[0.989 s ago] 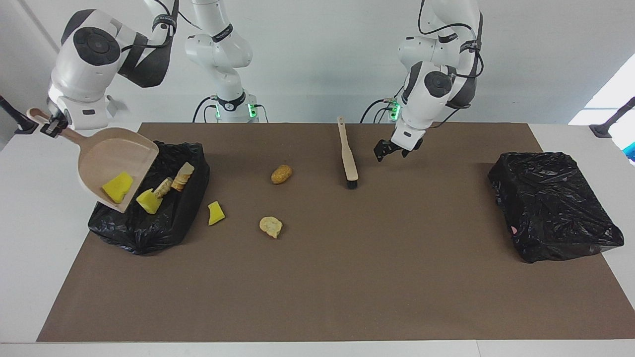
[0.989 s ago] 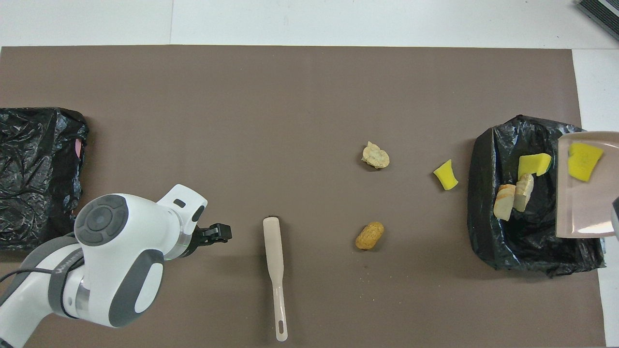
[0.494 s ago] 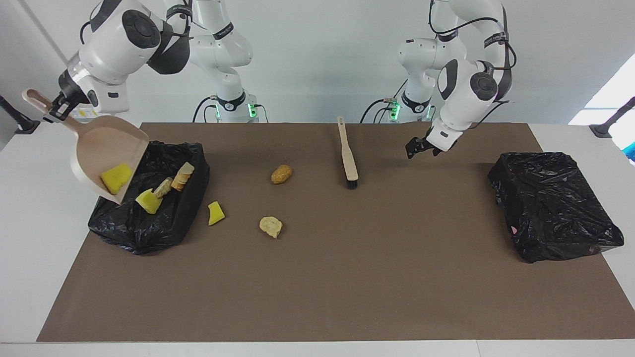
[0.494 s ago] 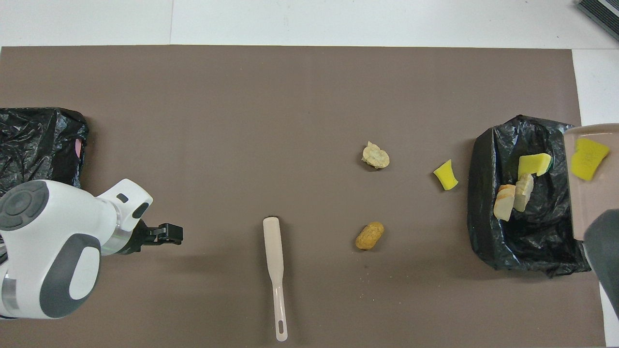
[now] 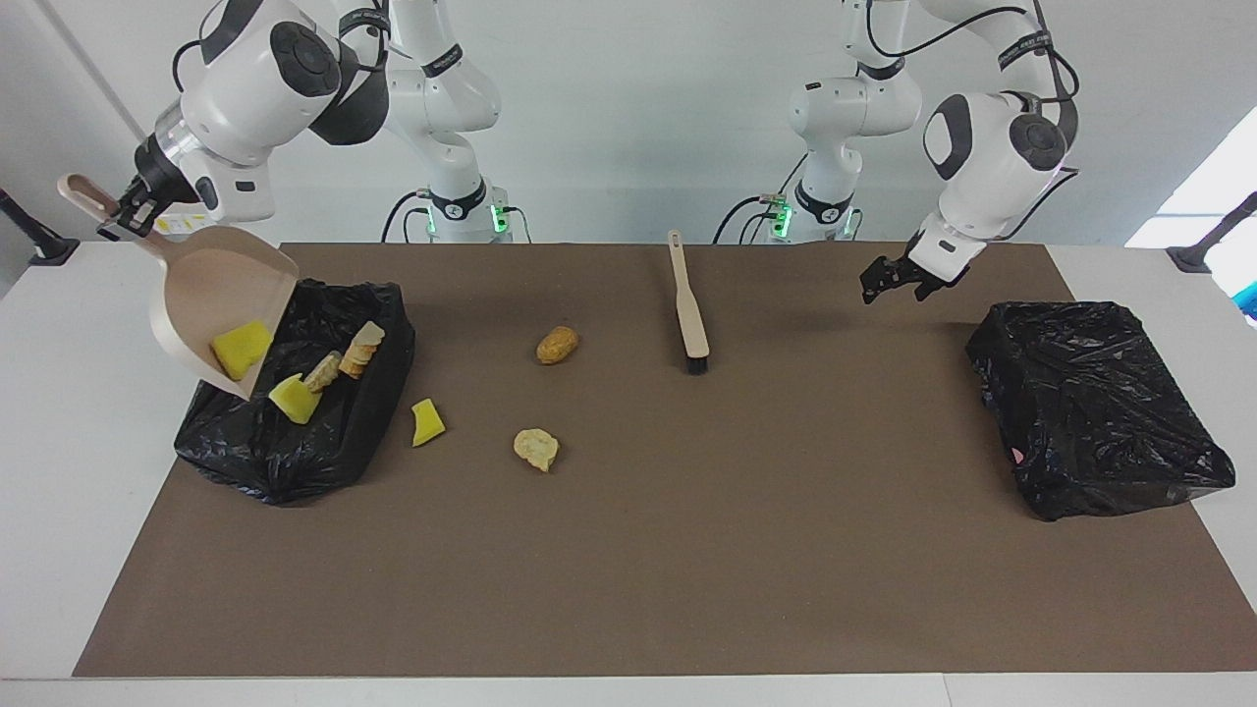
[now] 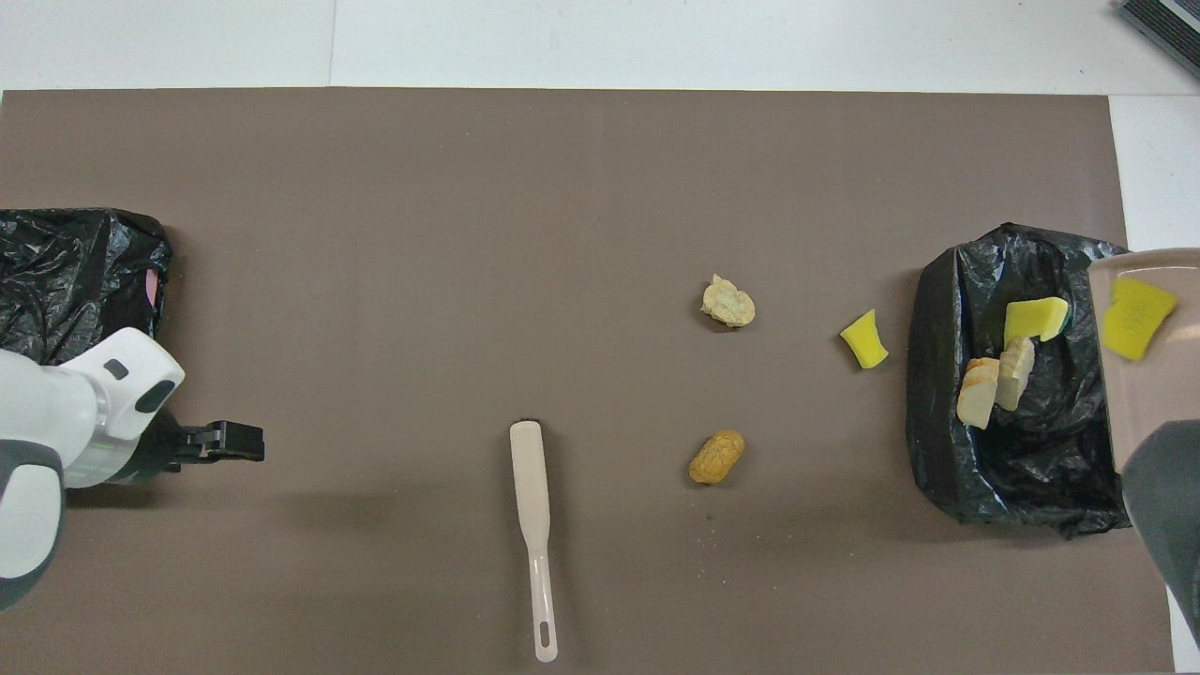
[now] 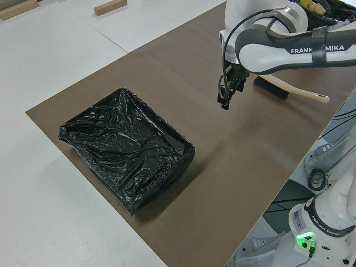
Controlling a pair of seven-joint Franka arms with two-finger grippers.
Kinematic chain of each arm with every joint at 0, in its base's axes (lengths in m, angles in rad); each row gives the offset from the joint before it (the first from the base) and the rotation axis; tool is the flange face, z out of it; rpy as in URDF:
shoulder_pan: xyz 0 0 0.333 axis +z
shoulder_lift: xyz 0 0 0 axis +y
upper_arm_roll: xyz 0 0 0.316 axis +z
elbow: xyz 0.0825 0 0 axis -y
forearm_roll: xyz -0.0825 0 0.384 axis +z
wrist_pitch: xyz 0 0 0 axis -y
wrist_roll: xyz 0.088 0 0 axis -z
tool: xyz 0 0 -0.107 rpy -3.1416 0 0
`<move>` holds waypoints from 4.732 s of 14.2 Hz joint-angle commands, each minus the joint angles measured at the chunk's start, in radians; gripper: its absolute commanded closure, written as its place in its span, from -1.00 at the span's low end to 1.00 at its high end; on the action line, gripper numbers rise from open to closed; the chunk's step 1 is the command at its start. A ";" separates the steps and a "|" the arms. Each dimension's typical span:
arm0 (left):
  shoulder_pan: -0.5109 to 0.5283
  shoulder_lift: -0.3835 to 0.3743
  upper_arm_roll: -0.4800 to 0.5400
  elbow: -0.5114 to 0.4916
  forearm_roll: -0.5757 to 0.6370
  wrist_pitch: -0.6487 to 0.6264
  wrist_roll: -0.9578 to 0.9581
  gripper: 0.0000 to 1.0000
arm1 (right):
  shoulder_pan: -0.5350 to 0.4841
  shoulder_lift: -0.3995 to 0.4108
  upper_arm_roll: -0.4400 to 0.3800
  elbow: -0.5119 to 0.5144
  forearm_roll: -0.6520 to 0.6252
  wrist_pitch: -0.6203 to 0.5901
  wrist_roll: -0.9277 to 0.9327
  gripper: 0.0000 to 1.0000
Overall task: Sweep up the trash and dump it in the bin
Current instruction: 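Tilt the dustpan with the right gripper while the left gripper withdraws, then bring the empty dustpan back to the table center with the right gripper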
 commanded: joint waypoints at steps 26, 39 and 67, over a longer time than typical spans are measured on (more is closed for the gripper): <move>0.008 0.198 0.013 0.655 0.102 -0.258 0.001 -1.00 | -0.069 -0.052 -0.013 0.064 0.642 -0.031 0.212 1.00; 0.008 0.101 -0.001 0.646 0.099 -0.350 0.002 -1.00 | 0.204 0.036 0.009 0.064 0.961 -0.085 1.290 1.00; -0.008 0.101 -0.004 0.645 0.099 -0.353 0.001 -1.00 | 0.699 0.770 0.010 0.496 0.976 0.379 2.172 -1.00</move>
